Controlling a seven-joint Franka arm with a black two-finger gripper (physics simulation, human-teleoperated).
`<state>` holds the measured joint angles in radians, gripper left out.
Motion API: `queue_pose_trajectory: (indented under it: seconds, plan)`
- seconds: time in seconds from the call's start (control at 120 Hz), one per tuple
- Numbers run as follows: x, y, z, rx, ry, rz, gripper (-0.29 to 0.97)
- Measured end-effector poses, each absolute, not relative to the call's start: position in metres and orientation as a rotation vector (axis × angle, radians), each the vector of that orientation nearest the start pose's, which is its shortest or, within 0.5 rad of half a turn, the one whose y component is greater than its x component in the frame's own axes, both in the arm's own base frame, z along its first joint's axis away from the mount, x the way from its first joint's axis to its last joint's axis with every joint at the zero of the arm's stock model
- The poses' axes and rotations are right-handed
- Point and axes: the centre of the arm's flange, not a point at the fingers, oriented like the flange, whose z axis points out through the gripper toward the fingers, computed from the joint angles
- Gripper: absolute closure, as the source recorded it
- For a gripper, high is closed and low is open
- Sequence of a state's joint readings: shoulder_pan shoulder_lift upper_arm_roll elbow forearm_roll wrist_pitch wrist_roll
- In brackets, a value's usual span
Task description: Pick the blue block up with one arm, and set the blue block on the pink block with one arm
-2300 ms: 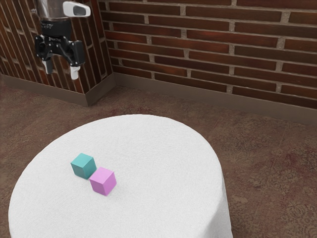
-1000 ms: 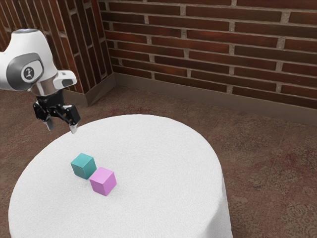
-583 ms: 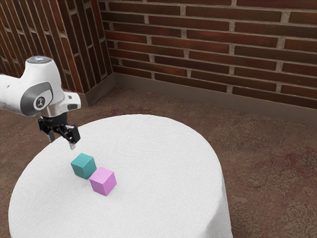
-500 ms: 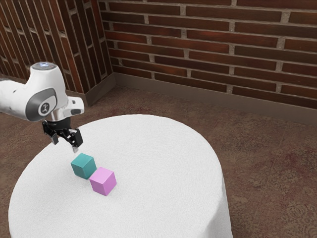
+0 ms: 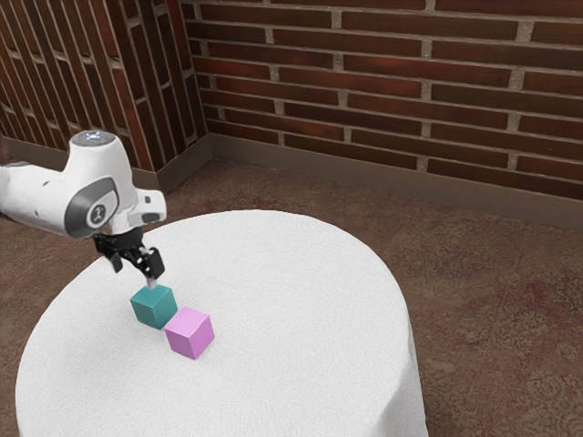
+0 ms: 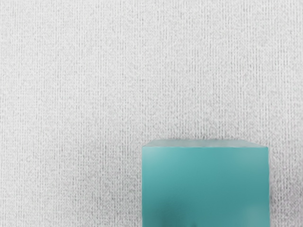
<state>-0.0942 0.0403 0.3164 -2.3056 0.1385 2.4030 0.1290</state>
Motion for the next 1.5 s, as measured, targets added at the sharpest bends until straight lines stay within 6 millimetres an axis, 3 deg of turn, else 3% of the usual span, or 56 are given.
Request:
queue_pose_trajectory:
  seconds: [0.267, 0.567, 0.783, 1.192, 1.5]
  plan:
    - [0.512, 0.113, 0.307, -3.045, 0.001, -0.016, 0.0]
    - [0.516, 0.105, 0.305, -3.057, 0.02, -0.04, 0.0]
    - [0.516, 0.098, 0.292, -3.066, 0.032, -0.012, 0.0]
    - [0.52, 0.099, 0.268, -3.054, 0.057, 0.024, 0.0]
    - [0.521, 0.101, 0.265, -3.049, 0.075, 0.011, 0.05]
